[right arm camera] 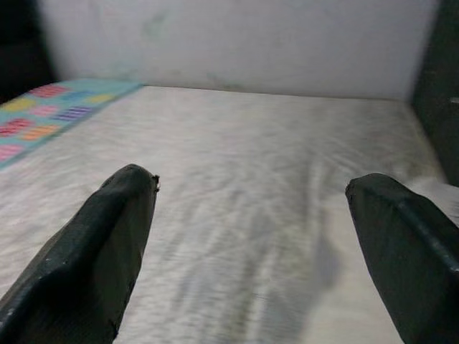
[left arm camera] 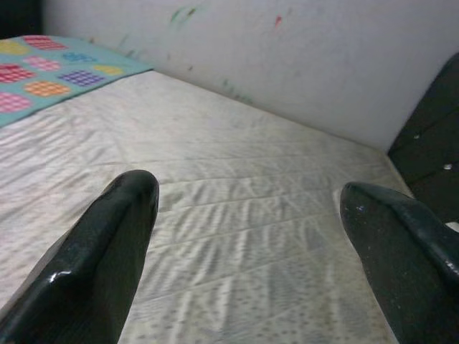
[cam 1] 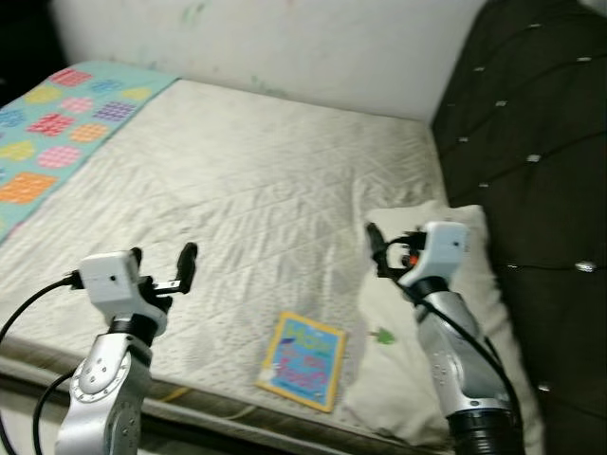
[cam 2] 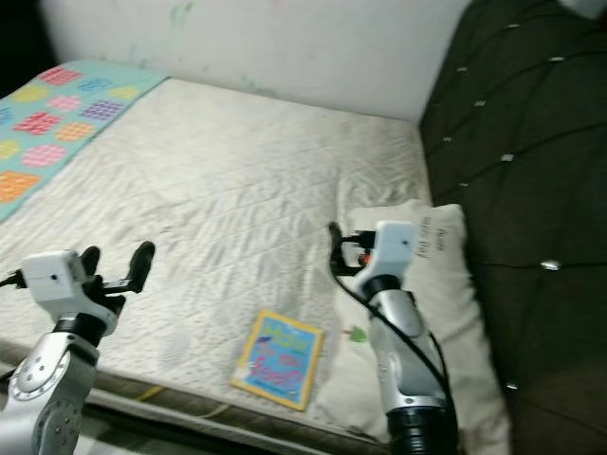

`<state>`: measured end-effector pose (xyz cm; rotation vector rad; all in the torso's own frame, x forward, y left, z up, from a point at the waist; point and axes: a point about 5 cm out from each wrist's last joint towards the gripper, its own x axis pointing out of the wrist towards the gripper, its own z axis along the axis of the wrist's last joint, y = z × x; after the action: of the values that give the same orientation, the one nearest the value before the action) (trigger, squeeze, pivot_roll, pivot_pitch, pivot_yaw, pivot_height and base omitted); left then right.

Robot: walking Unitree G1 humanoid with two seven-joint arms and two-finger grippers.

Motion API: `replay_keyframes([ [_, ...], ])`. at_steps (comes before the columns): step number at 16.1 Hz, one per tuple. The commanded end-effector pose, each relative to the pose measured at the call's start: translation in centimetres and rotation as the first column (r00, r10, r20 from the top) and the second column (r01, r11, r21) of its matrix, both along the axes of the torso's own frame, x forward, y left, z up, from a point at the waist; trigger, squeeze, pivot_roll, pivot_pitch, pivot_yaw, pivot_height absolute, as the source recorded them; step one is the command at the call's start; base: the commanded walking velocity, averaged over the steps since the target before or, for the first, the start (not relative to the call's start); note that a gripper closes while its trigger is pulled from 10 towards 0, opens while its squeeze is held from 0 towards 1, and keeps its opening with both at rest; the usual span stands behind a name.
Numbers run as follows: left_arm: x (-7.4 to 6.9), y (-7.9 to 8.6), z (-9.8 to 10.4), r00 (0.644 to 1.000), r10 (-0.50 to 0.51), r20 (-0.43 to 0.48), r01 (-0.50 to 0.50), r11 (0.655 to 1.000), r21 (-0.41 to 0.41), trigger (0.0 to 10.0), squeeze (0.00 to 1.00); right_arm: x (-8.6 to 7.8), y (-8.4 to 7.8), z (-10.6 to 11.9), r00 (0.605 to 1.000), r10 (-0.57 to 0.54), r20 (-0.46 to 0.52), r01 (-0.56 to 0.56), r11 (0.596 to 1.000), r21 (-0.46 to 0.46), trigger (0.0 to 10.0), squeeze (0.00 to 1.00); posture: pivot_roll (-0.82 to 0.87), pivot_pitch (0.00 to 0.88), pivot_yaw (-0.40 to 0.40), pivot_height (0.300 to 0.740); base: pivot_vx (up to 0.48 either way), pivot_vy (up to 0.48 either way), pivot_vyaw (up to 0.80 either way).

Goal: Clean up the room

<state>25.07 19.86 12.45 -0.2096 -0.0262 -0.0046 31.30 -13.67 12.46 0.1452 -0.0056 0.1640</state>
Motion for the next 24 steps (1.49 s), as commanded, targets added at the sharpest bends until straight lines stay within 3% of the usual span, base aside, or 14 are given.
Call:
replay_keyframes([
  [1, -0.03, -0.29, 0.34, 1.0, -0.019, 0.007, 0.019, 1.0, -0.001, 10.0, 0.0, -0.11, -0.53, 0.19, 1.0, -0.015, 0.004, 0.015, 1.0, -0.004, 10.0, 0.0, 0.03, 0.0, -0.052, 0.74, 0.0, 0.435, 0.0],
  [17, 0.54, -0.56, 0.54, 1.0, -0.017, 0.023, 0.017, 0.999, -0.038, 10.0, 0.0, -0.03, -0.67, 0.19, 1.0, 0.011, -0.012, -0.011, 1.0, -0.024, 10.0, 0.0, 0.01, 0.0, -0.062, 0.74, 0.0, 0.477, -0.15],
  [24, 0.58, -0.94, 1.04, 0.996, -0.061, 0.062, 0.065, 0.996, -0.055, 10.0, 0.0, 0.05, -0.65, 0.12, 1.0, 0.019, -0.011, -0.02, 0.999, -0.036, 10.0, 0.0, 0.01, 0.0, -0.06, 0.74, 0.096, 0.041, 0.0],
])
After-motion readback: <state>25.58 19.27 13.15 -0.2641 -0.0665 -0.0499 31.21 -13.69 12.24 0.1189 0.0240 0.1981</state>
